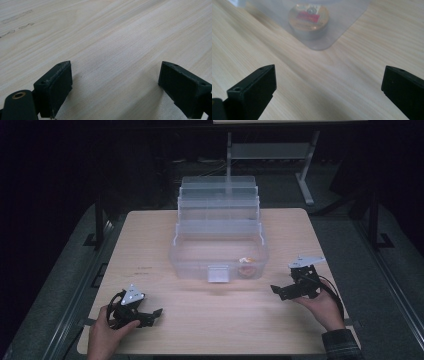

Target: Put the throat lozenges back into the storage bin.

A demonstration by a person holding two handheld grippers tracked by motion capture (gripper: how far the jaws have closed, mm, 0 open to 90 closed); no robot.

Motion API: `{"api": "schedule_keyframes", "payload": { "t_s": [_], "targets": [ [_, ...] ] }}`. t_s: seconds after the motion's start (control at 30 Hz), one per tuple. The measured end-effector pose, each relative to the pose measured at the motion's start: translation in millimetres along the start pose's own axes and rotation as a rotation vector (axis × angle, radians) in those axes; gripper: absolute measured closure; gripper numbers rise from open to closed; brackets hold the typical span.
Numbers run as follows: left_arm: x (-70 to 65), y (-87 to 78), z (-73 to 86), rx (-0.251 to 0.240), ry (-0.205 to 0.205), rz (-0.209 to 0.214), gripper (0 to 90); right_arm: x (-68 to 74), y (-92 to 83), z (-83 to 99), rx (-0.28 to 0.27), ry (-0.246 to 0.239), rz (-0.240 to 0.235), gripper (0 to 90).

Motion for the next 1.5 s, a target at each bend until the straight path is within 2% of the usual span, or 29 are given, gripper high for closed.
{"api": "schedule_keyframes", "payload": {
  "t_s": [0.17,0.4,0.77,1.0,1.17,1.33,1.5],
  "targets": [
    [0.2,-0.1,0.1,0.001,0.002,0.000,11.0,1.0,-1.8,10.7,-0.007,0.016,0.016,0.0],
    [0.1,0.2,-0.2,-0.003,0.000,0.000,11.0,4.6,-7.9,23.1,-0.042,0.046,0.002,0.0],
    [0.0,0.3,-0.2,-0.003,0.000,0.000,11.0,0.5,-16.8,54.7,-0.076,0.098,0.057,0.0],
    [0.0,0.3,-0.2,-0.003,0.000,-0.001,11.0,1.2,-18.0,73.4,-0.073,0.121,0.069,0.0],
    [0.0,0.3,-0.2,-0.003,0.000,-0.001,11.0,-0.2,-17.8,79.8,-0.074,0.114,0.079,0.0],
    [0.0,0.3,-0.2,-0.003,0.000,-0.001,11.0,1.4,-14.5,85.2,-0.049,0.115,0.079,0.0],
    [0.0,0.3,-0.2,-0.003,0.000,0.000,11.0,2.1,-9.8,89.4,-0.013,0.095,0.096,0.0]
  ]
}}
Point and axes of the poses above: each handheld gripper's, and its own axes: y roughly forward along the jaws, z roughly out of its underside, x roughly to its left, the point moved 9 cm from there along y, roughly forward along the jaws, and after that the axes turned 8 degrees about -y, right-handed, at the moved point
